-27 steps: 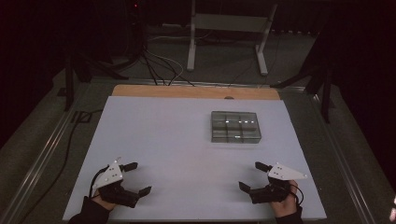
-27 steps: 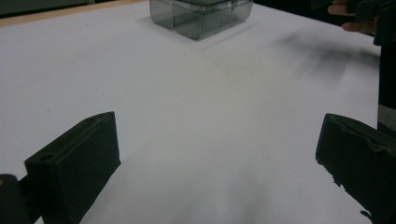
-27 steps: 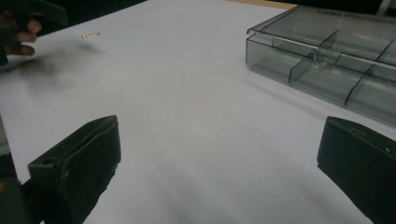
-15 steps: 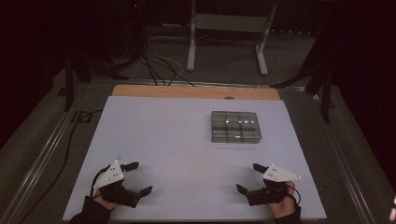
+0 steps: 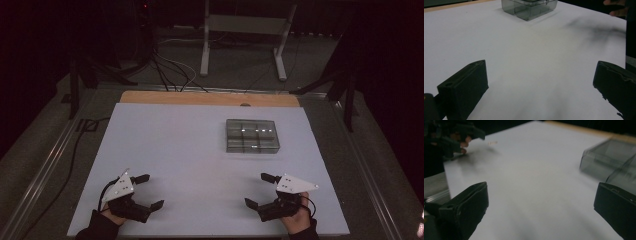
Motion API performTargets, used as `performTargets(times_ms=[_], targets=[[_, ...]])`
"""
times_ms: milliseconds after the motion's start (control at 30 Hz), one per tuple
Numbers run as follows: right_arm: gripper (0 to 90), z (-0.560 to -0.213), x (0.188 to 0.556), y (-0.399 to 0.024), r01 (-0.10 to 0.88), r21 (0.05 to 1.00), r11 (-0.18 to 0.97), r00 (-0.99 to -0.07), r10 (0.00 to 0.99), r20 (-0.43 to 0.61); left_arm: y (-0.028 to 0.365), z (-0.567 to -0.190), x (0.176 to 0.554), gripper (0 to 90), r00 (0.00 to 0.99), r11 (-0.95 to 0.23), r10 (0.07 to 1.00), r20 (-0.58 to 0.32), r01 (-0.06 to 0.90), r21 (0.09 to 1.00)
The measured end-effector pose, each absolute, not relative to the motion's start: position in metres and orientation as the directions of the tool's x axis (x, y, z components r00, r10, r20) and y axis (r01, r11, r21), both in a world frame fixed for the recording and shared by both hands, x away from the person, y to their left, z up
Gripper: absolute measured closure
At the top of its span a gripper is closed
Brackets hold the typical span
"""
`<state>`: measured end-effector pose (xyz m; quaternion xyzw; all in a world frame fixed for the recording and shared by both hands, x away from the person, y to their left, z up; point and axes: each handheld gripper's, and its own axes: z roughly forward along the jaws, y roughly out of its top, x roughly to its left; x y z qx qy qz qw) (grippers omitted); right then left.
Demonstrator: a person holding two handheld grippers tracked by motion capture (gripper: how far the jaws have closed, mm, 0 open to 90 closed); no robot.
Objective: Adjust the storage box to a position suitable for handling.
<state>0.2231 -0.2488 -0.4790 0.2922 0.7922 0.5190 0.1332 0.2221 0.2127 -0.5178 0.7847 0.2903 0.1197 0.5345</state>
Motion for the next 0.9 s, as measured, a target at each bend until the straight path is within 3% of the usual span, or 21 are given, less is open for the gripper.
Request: performTargets(times_ms=[133, 367, 633, 900], targets=[[0.0, -0.465, 0.232, -0.249, 0.223, 0.932, 0.287, -0.782, 0.623, -0.005, 0.212, -0.517, 0.222, 0.9, 0.801, -0.261, 0.587, -0.119, 0.326, 0.908], [0.0, -0.454, 0.254, -0.254, 0.219, 0.936, 0.275, -0.765, 0.645, -0.011, 0.211, -0.518, 0.223, 0.9, 0.805, -0.267, 0.582, -0.119, 0.327, 0.906], [0.0, -0.439, 0.293, -0.274, 0.197, 0.955, 0.222, -0.682, 0.730, -0.029, 0.209, -0.518, 0.223, 0.9, 0.810, -0.274, 0.574, -0.118, 0.325, 0.905], [0.0, -0.432, 0.331, -0.297, 0.253, 0.949, 0.188, -0.608, 0.794, 0.004, 0.209, -0.518, 0.224, 0.9, 0.809, -0.264, 0.575, -0.121, 0.324, 0.909]])
